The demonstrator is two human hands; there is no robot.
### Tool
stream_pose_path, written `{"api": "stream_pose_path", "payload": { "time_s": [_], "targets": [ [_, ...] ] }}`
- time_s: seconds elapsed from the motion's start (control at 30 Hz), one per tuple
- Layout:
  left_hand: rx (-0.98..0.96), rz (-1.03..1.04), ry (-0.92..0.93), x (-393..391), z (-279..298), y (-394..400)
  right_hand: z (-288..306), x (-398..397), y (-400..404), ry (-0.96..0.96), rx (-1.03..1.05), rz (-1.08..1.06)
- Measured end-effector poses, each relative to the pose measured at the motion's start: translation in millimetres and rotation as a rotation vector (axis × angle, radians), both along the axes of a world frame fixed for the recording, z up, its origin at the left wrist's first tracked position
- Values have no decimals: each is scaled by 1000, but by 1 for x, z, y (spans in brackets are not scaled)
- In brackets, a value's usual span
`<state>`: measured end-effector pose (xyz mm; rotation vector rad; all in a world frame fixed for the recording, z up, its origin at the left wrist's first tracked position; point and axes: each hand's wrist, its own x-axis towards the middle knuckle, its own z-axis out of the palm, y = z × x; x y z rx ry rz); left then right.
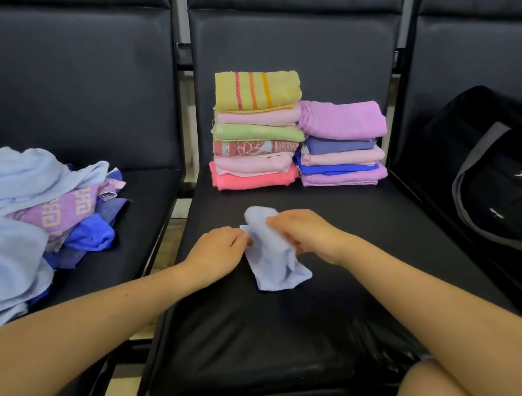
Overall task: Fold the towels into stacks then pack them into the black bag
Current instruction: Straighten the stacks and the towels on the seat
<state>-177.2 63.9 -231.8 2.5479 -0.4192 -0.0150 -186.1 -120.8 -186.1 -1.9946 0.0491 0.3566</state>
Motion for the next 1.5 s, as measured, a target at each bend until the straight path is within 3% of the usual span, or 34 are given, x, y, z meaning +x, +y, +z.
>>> {"api": "stream_pose_path", "payload": {
  "time_s": [0.07, 0.2, 0.3, 0.37, 0.47, 0.57, 0.7, 0.77, 0.87, 1.0, 1.17, 1.37, 1.5],
  "targets": [
    [-17, 34, -37, -2, 1, -1, -3, -2, 1, 50, -32, 44],
    [31, 88, -96, -4, -1, -7, -20, 0, -13, -80, -245, -54],
    [159, 122, -120, 0, -3, -11, -30, -5, -16, 34, -356, -22],
    [217, 115, -111, 3, -2, -12, -35, -6, -14, 89, -298, -14],
    [213, 107, -52, 8, 0, -14, -29, -5, -11, 76, -7, -42],
    [-13, 148, 77, 10, 6, -19, -14, -2, -10, -21, 151, -157],
    [-678, 201, 447, -3, 25, -35, 3, 1, -12, -137, 282, -266],
    [-896, 207, 602, -9, 35, -43, 6, 1, -15, -177, 314, -299],
    [-960, 267, 600, -7, 41, -49, 8, 0, -19, -204, 351, -348],
    [-786, 404, 410, -1, 44, -51, 4, -3, -22, -201, 317, -318],
    [-1023, 434, 435, -6, 53, -52, -7, -6, -13, -119, 289, -277],
    [-1255, 372, 568, -15, 58, -56, -11, -5, 0, 40, 573, -347],
    [-1150, 359, 520, -14, 49, -59, -12, -3, -2, 96, 705, -408]
  ]
}}
